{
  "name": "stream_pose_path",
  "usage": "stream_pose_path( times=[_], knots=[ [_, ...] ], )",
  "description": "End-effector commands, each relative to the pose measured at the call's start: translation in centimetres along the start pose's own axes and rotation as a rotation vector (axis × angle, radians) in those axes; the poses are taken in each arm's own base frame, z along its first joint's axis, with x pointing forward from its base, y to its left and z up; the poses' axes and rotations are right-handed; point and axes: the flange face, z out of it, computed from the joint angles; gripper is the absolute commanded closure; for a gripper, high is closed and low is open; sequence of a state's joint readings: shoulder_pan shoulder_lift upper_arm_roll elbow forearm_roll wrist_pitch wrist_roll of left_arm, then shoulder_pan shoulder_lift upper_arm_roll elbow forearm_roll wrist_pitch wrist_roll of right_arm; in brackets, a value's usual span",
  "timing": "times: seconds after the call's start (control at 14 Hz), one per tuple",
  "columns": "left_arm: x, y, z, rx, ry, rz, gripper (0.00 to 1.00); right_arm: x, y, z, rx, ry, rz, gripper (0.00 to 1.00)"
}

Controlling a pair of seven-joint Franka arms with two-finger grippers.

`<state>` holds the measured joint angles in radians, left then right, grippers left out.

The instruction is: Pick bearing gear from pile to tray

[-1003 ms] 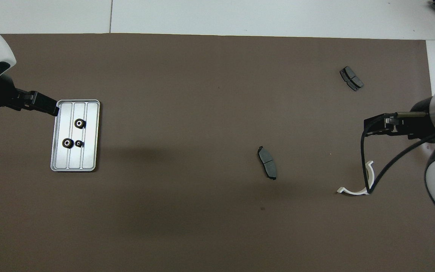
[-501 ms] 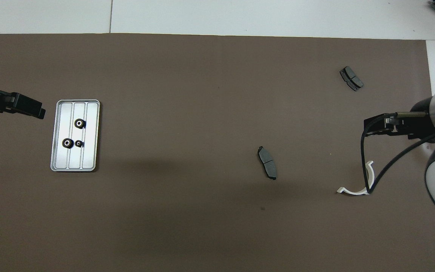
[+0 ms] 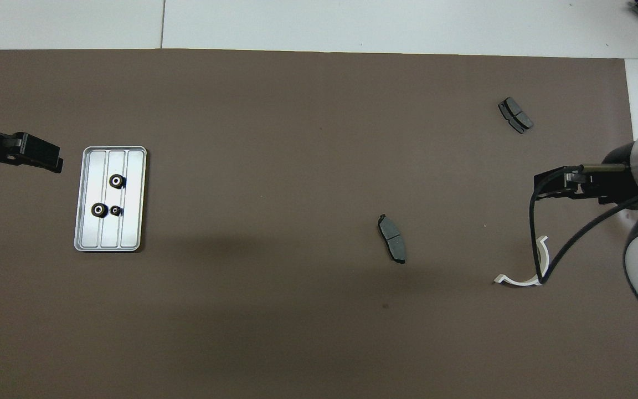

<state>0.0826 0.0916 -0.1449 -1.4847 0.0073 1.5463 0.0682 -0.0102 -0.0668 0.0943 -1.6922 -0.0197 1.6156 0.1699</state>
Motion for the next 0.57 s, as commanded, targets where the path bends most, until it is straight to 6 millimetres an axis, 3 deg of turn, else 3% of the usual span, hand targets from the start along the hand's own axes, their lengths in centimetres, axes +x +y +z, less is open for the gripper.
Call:
stream_pose_path(
  times=[0.0,0.36,0.5],
  knots=[
    [-0.41,0.26,-0.52,0.030,0.001,-0.012,0.00,0.09,0.28,-0.20,0.011,-0.001,-0.025,0.00],
    [-0.35,0.01,-0.51,0.029,0.007,-0.027,0.00,0.19,0.30,-0.34,0.009,0.008,-0.027,0.00],
    [-0.11,0.17,-0.78,0.029,0.031,-0.112,0.00,0.16,0.37,-0.49,0.011,0.011,-0.019,0.00]
  ],
)
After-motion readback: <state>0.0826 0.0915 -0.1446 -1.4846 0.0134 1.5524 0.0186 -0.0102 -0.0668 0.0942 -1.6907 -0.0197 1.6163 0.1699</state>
